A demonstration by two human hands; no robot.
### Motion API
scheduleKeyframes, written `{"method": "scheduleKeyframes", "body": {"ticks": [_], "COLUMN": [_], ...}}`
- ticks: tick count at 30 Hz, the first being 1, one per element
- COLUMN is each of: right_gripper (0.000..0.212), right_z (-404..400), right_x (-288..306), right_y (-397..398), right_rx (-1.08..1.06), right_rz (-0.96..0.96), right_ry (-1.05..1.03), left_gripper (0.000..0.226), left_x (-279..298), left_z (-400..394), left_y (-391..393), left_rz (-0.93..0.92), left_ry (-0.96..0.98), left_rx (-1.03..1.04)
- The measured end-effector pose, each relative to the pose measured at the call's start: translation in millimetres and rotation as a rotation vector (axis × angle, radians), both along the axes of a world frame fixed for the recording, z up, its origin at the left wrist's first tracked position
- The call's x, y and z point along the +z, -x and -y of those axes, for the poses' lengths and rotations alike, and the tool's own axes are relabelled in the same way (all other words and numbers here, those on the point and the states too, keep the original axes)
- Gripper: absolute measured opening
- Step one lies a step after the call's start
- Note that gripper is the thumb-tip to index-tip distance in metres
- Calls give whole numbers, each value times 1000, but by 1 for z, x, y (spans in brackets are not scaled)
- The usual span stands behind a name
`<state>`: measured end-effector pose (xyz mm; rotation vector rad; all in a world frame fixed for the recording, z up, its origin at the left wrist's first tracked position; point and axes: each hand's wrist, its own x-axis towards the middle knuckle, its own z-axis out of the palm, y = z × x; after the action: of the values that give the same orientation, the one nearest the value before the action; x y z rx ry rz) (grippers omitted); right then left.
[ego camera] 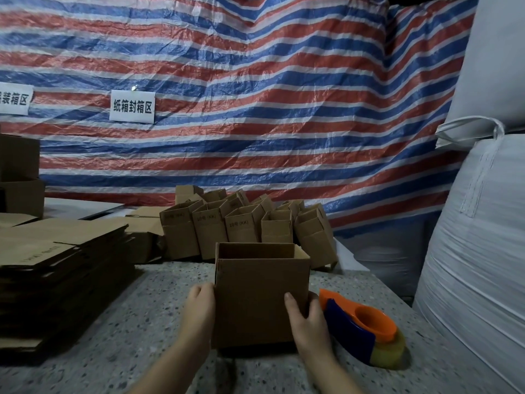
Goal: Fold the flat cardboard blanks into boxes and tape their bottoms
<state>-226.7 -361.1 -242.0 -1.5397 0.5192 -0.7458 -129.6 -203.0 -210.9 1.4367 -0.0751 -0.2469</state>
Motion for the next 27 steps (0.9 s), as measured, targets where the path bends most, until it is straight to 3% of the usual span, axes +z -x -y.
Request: {"method": "scheduleKeyframes", "body": {"ticks": [8, 11, 15, 20, 24, 27], "right_gripper": [25, 38, 51, 31, 45, 51], "right_z": [12, 15, 30, 69, 89, 103], "right_x": [2, 6, 28, 76, 102, 106], "right_y": [-6, -9, -13, -24, -41, -55], "right_rx": [11, 30, 47, -13, -126, -190], "right_rz": [49, 59, 120, 151, 193, 107], "right_ry": [-125, -143, -73, 41, 147, 132], "left_gripper": [42, 42, 26, 35, 49, 55], "left_x": [5, 7, 19, 50, 61, 53], "left_z": [9, 10, 16, 39, 71, 94], "left_y": [-7, -6, -17, -29, -31, -32], "left_rz": [-112, -63, 66, 243, 250, 290], "left_ry": [15, 7, 24, 31, 117, 147], "left_rx": [-126, -149, -258, -392, -415, -405]}}
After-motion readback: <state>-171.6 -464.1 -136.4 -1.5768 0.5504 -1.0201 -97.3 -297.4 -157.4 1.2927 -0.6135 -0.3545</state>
